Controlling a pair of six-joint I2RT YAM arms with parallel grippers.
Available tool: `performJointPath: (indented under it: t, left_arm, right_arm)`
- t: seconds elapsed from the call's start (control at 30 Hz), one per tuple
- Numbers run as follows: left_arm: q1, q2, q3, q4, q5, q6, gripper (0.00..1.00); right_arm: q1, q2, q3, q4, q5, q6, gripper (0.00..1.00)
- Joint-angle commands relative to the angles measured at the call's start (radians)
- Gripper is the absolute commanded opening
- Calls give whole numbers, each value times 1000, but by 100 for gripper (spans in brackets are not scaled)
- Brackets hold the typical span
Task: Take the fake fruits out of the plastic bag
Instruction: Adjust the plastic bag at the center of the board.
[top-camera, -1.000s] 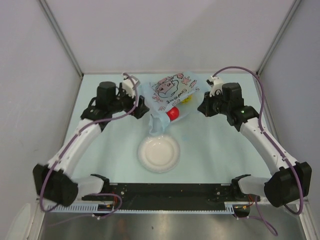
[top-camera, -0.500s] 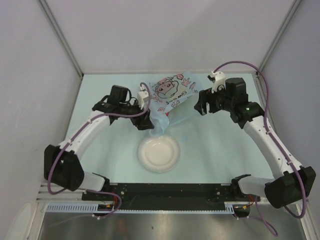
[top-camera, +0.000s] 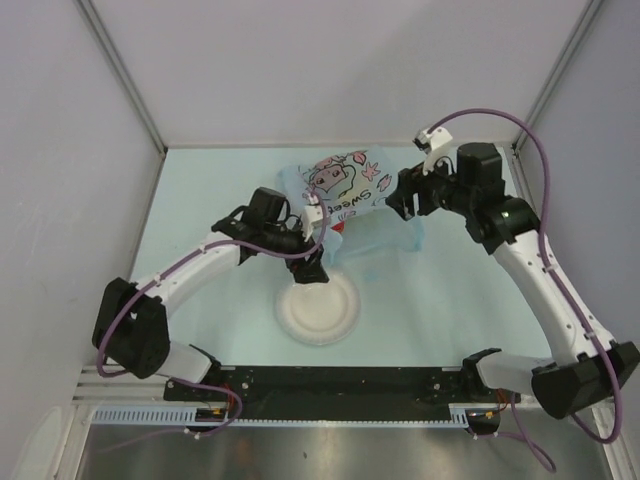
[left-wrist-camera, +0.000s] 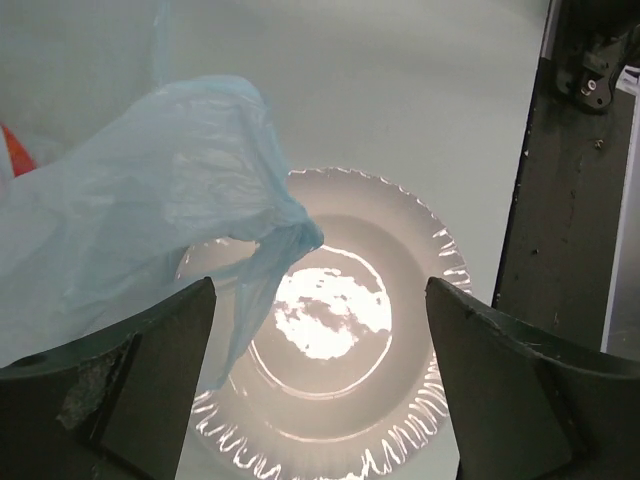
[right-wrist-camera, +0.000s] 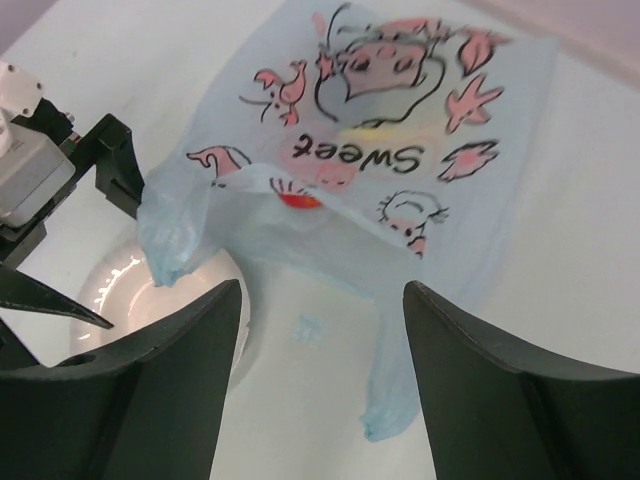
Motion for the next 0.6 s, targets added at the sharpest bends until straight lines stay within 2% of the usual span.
performJointPath:
  t: [0.0,0.03,0.1,0.13,0.2,0.23,0.3,0.33,0.37,0.47,0.57]
  left_arm:
    - [-76,66,0,222,-97,-155,89]
    - [-84,75,3,251,-203,-194,86]
    - [-101,84,8,311,-320,-290,81]
    - [-101,84,8,320,-399,-315,71]
    - [-99,72,26,296,-446,-331,56]
    - [-98,63,28,283,-455,-332,40]
    - [-82,23,29,256,-455,-319,23]
    - [-76,8,31,242,-455,-314,9]
    - [-53,-7,29,218,-451,-312,2]
    - [8,-81,14,208,-420,-332,0]
    - [36,-117,18,208,-318,-345,0]
  right_arm:
    - [32,84,10,-30,-51,3,70]
    - [37,98,10,-40,-46,-9,70]
    - [55,139,10,-59,-36,-49,68]
    - [58,156,7,-69,-25,-61,67]
    - [63,199,4,-62,-16,-73,64]
    - [65,210,2,-54,-5,-69,63]
    - [66,233,2,-19,-14,-58,62]
    - [77,239,2,-8,-25,-57,61]
    - [88,245,2,1,-25,-61,60]
    - [140,262,-2,13,-37,-89,55]
    - [192,297,-37,59,-60,-121,50]
